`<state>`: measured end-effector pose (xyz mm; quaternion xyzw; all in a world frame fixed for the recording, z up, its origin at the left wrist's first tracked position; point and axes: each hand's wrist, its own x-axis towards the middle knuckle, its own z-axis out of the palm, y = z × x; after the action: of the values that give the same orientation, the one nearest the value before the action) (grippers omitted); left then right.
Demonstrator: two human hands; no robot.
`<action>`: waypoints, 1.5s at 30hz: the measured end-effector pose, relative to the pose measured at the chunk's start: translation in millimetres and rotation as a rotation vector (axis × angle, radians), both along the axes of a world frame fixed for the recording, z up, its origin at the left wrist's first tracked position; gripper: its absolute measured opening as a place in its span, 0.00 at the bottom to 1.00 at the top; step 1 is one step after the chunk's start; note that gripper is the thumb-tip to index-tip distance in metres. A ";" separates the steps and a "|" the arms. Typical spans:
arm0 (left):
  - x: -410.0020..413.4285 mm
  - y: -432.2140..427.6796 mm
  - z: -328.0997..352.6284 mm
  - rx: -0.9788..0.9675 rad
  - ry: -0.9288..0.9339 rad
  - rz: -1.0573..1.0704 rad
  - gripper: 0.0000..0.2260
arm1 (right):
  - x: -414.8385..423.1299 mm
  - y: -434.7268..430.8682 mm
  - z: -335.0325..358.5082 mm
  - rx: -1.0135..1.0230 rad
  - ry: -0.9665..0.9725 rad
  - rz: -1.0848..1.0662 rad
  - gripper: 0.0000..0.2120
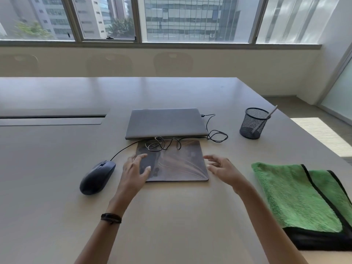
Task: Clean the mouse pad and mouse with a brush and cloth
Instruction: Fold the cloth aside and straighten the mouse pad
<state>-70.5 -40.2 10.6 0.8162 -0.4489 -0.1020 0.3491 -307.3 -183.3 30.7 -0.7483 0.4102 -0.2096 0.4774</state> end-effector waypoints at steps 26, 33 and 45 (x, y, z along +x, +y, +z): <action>15.1 3.3 -7.4 -0.423 0.297 0.135 0.08 | 10.6 7.3 -15.0 0.046 -0.349 -0.122 0.15; 20.9 3.9 -9.2 -0.403 0.518 0.125 0.11 | 9.3 0.8 -15.8 0.066 -0.273 -0.150 0.12; 15.1 8.6 6.6 -0.396 0.639 0.122 0.11 | 3.0 6.6 -4.0 0.003 -0.346 -0.266 0.09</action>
<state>-55.5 -31.6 17.2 0.6852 -0.2790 -0.2417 0.6279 -304.3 -176.8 26.8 -0.6398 0.4177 -0.3953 0.5098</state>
